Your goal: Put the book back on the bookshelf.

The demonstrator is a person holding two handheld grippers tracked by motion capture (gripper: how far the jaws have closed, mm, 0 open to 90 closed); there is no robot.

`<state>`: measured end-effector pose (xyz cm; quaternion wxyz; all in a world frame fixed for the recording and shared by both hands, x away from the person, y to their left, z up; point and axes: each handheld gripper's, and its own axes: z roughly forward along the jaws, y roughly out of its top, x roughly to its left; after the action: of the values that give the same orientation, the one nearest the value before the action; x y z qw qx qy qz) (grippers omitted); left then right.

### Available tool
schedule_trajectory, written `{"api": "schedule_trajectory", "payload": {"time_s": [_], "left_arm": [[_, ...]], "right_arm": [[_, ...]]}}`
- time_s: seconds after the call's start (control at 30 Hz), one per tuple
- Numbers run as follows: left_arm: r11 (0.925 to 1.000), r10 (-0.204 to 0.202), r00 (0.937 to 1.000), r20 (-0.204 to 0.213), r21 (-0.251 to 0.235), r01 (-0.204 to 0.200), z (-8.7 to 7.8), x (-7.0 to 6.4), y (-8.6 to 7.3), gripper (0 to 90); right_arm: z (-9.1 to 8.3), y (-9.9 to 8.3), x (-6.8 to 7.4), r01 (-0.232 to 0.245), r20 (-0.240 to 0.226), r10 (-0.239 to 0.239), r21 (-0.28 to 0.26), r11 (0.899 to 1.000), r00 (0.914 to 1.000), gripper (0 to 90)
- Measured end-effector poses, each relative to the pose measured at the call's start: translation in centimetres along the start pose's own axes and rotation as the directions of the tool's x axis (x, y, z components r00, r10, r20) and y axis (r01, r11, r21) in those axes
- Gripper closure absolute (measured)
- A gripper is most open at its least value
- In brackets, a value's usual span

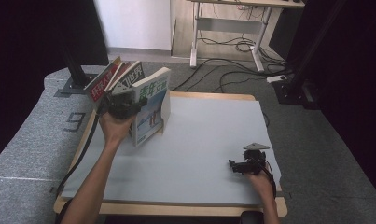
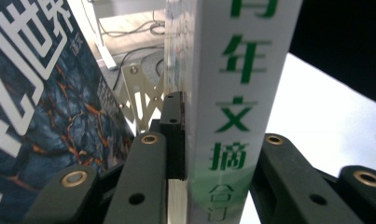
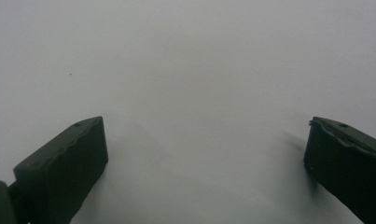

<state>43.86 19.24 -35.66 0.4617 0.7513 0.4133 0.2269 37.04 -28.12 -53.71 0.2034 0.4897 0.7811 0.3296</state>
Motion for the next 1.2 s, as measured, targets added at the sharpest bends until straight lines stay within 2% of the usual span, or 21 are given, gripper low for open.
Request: {"api": "schedule_trajectory", "payload": {"time_s": [0.17, 0.3, 0.37, 1.1, 1.2], "left_arm": [[0.9972, 0.036, 0.9992, -0.017, 0.067, -0.035, -0.4, -0.2, 0.6, 71.6], [0.9937, 0.06, 0.9976, -0.036, 0.097, -0.056, -0.4, -0.3, 0.6, 69.6], [0.9938, 0.059, 0.9972, -0.044, 0.096, -0.055, -0.4, -0.3, 0.6, 68.8], [0.9988, -0.011, 0.9994, -0.033, 0.048, 0.012, -1.7, 0.6, 1.6, 67.6], [0.9983, -0.011, 0.9984, -0.055, 0.056, 0.014, -1.8, 0.6, 1.8, 69.6]], "right_arm": [[0.0, 0.0, 0.0, 0.0, 0.0, 0.0, 0.0, 1.0, 1.0, 0.0], [0.0, 0.0, 0.0, 0.0, 0.0, 0.0, 0.001, 1.0, 1.0, 0.0], [0.0, 0.0, 0.0, 0.0, 0.0, 0.0, 0.001, 1.0, 1.0, 0.0], [0.0, 0.0, 0.0, 0.0, 0.0, 0.0, 0.0, 1.0, 1.0, 0.0], [0.0, 0.0, 0.0, 0.0, 0.0, 0.0, 0.0, 1.0, 1.0, 0.0]]}}
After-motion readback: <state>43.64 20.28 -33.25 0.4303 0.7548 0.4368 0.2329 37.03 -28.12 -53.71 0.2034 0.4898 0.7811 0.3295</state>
